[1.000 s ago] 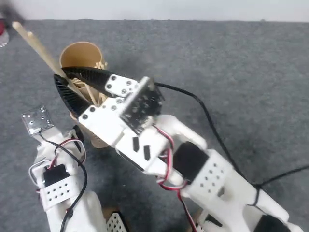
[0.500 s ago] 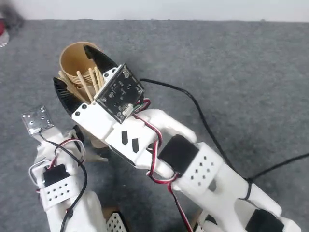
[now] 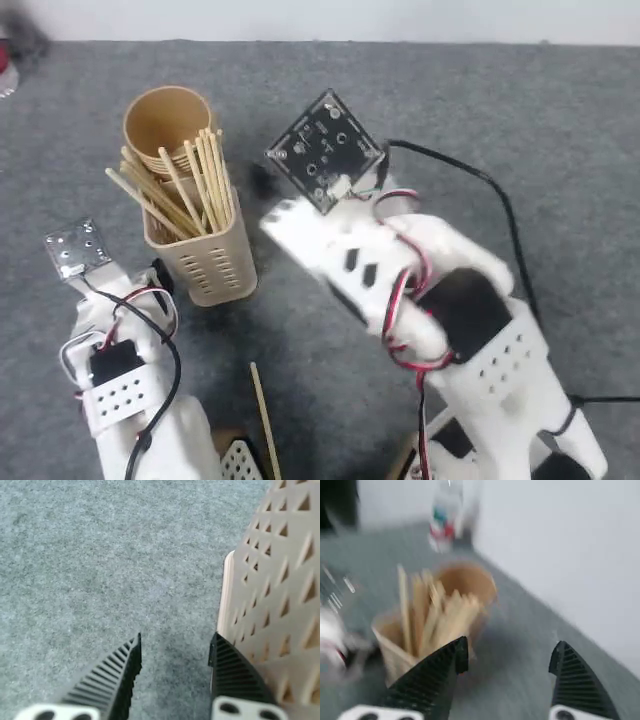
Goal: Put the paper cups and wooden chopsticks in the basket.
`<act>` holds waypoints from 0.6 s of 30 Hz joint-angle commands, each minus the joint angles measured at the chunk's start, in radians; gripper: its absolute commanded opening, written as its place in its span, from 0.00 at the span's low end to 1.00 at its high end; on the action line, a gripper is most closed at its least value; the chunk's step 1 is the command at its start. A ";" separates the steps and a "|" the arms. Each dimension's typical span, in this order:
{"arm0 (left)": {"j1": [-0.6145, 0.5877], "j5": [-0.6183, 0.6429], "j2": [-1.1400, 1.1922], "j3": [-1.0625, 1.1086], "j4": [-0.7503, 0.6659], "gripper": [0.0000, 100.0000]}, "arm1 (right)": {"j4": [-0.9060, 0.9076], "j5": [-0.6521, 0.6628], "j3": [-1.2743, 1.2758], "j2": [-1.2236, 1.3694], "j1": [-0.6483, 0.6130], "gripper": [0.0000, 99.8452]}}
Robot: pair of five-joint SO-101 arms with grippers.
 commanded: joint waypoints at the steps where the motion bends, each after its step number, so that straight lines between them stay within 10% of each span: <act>1: 0.008 -0.011 -0.008 -0.002 -0.018 0.21 | 0.200 0.158 -0.051 -0.008 0.130 0.26; 10: -0.061 -0.011 -0.009 -0.030 0.008 0.21 | 0.527 0.391 0.055 0.174 0.090 0.26; 18: -0.094 -0.258 -0.003 -0.315 0.397 0.21 | 0.424 0.407 0.118 0.203 0.222 0.16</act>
